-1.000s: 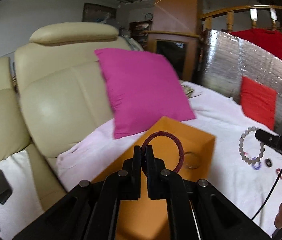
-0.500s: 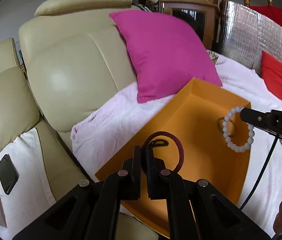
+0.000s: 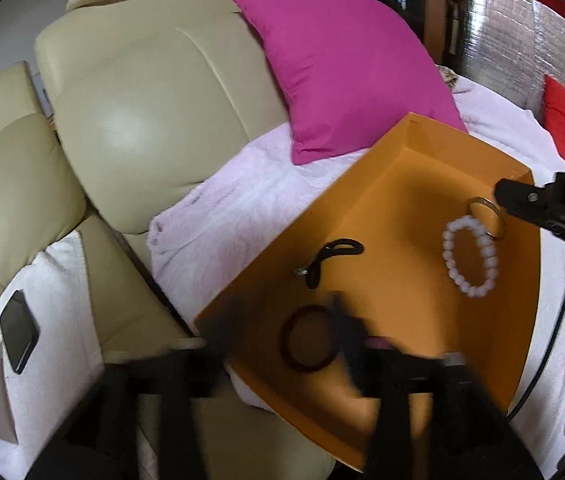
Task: Organize jewelry
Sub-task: 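Open the left tool over the box while the right tool drops the white bracelet inside, then move both open tools back over the towel toward the bracelets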
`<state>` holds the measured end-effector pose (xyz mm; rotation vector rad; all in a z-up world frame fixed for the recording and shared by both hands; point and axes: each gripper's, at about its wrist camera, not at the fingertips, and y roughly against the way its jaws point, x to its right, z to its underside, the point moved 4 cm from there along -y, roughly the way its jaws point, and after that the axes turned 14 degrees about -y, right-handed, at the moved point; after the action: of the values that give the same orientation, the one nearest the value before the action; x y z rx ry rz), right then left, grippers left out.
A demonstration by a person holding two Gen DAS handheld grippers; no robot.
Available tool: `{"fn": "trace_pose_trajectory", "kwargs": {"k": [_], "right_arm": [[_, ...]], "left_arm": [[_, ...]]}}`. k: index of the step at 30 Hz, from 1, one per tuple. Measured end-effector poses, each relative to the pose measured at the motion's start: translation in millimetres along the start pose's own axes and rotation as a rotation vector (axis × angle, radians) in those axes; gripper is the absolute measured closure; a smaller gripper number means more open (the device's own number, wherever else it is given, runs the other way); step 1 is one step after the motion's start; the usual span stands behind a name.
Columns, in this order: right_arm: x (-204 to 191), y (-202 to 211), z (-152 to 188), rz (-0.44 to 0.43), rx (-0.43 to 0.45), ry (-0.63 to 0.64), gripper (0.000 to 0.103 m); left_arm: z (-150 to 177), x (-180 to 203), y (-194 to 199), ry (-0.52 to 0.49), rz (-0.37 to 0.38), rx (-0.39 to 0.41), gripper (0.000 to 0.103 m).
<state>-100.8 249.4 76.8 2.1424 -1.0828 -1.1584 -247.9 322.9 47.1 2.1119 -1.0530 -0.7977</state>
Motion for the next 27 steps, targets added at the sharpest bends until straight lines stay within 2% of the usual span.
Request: {"fn": "trace_pose_trajectory", "kwargs": {"k": [3,6,11,13,15,19,22,27], "right_arm": [[2,9,-6,-0.02,0.004,-0.007,0.089],[14,28,-16,-0.017,0.048,-0.026,0.089],[54,69,-35,0.004,0.108,-0.082,0.089],[81,93,-44,0.027,0.137,-0.109,0.089],[106,115,-50,0.048,0.167,-0.137,0.084],[180,172,-60,0.096,0.259,-0.247,0.08],[248,215,-62,0.135,0.331,-0.366,0.08],[346,270,-52,0.143,0.424,-0.574,0.08]], "left_arm": [[-4,-3,10,0.004,-0.017,0.025,0.038],[-9,-4,22,0.011,-0.024,0.043,0.038],[-21,7,47,-0.015,-0.022,0.092,0.037],[-25,17,59,-0.031,-0.014,0.116,0.035],[-31,31,71,-0.057,0.0,0.143,0.034],[-43,70,91,-0.139,0.024,0.191,0.033],[-54,115,107,-0.237,0.046,0.232,0.031],[-68,194,115,-0.388,0.098,0.259,0.029]]}}
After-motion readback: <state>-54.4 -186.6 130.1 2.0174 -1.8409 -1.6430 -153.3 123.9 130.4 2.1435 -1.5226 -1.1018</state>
